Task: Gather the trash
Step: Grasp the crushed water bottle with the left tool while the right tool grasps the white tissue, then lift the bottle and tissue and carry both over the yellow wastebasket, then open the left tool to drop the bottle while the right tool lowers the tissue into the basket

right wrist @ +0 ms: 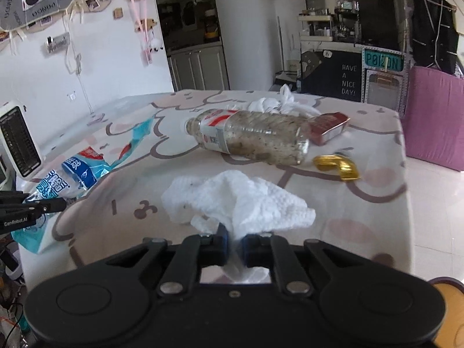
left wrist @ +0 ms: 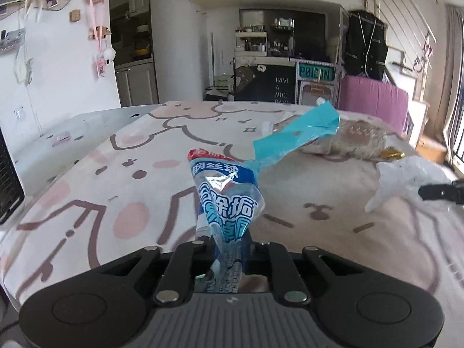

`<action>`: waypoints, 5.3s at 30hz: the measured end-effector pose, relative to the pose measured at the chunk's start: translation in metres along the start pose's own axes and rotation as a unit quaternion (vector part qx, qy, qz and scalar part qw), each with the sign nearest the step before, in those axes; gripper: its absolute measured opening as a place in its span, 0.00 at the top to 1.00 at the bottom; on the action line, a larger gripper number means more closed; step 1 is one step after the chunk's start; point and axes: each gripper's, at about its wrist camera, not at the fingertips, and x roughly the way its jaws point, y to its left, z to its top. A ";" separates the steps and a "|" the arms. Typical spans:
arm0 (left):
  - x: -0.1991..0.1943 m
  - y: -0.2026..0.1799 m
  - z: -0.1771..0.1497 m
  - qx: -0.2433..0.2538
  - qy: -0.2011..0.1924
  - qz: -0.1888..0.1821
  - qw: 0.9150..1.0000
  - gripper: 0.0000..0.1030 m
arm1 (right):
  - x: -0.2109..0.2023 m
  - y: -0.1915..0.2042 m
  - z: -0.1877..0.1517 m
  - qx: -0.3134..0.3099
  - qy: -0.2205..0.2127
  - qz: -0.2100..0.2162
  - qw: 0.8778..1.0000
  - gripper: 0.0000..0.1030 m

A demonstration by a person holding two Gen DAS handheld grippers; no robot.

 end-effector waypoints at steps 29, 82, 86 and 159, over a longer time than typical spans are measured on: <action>-0.063 -0.161 0.022 -0.022 -0.059 -0.077 0.995 0.90 | -0.150 -0.052 -0.032 0.035 -0.088 -0.051 0.994 0.90; 0.215 -0.528 -0.045 0.206 0.321 -0.230 0.895 0.89 | -0.189 -0.338 -0.166 0.223 -0.027 -0.320 0.920 0.90; 0.237 -0.561 -0.064 0.255 0.346 -0.243 0.869 0.88 | -0.191 -0.340 -0.169 0.229 -0.033 -0.320 0.919 0.90; 0.296 -0.563 -0.048 0.153 0.345 -0.226 0.898 0.32 | 0.022 -0.398 -0.211 0.186 0.277 -0.131 0.934 0.54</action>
